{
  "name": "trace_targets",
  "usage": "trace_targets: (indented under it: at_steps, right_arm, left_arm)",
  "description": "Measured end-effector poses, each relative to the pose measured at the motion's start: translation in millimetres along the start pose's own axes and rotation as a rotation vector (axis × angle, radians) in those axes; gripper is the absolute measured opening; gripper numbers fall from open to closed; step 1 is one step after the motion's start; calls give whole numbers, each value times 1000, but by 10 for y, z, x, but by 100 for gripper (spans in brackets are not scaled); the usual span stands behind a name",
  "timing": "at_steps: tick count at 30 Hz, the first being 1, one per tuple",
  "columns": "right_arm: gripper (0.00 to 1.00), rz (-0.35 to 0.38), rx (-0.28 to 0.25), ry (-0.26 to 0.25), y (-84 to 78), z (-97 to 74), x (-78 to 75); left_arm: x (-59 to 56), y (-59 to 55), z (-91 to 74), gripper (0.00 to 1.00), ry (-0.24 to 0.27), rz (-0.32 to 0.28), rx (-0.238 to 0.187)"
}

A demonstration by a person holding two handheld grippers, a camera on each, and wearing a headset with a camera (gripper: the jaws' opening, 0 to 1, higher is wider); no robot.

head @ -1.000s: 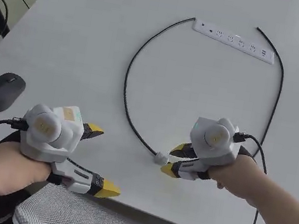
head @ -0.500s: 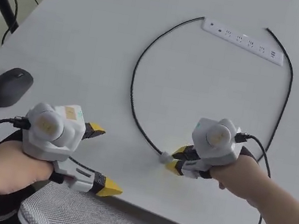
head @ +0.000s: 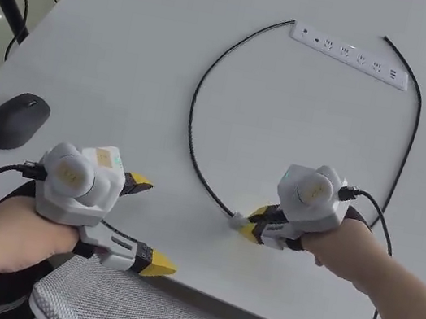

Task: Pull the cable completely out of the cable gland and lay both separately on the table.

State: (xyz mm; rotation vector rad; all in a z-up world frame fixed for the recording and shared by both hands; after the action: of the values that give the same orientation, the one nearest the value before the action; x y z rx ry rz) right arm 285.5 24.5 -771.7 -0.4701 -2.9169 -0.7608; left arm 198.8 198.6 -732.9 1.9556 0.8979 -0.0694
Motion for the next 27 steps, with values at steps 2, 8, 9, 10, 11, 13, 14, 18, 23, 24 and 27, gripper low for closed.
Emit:
trace_targets:
  at_steps: [2, 8, 9, 10, 11, 13, 14, 18, 23, 24, 27]
  right_arm:
    - [7, 5, 0, -3, 3, -8, 6]
    - [6, 33, -2, 11, 50, -85, 41]
    - [6, 50, -10, 16, 63, -111, 60]
    - [6, 51, -16, 16, 67, -127, 70]
    - [6, 52, -19, 15, 69, -141, 80]
    - [6, 50, -29, 16, 80, -181, 125]
    - [6, 48, -33, 19, 82, -202, 150]
    - [6, 36, -38, 20, 75, -280, 220]
    - [6, 27, -44, 20, 60, -396, 280]
    - [6, 26, -48, 16, 63, -432, 288]
    - [6, 19, -60, 10, 85, -512, 321]
  left_arm:
    - [1, 4, 1, 87, 1, 1, -1]
    - [18, 38, -7, 85, 10, 20, -5]
    - [21, 53, -4, 85, 9, 20, -6]
    - [22, 69, -3, 85, 11, 22, -8]
    - [18, 100, -4, 85, 8, 27, -12]
    - [9, 149, -9, 84, 2, 30, -22]
    - [3, 175, -13, 84, 1, 32, -26]
    - [-16, 297, 9, 85, -5, 56, -53]
    - [-80, 437, 87, 85, -34, 110, -49]
    - [-113, 475, 109, 84, -48, 126, -43]
    - [-184, 556, 174, 84, -79, 167, -32]
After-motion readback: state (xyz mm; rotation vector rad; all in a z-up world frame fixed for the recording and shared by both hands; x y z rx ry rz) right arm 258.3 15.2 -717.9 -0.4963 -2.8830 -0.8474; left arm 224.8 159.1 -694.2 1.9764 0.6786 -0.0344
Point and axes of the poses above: the centre of the closed fingertips' face, and the gripper's own axes: z roughly forward along the fingers, x roughly to its left, y roughly out of its top, the point moved 6 cm from there along -z, roughly backward along the fingers, and after that the axes turned 4 degrees about -y, right-handed, at the moved point
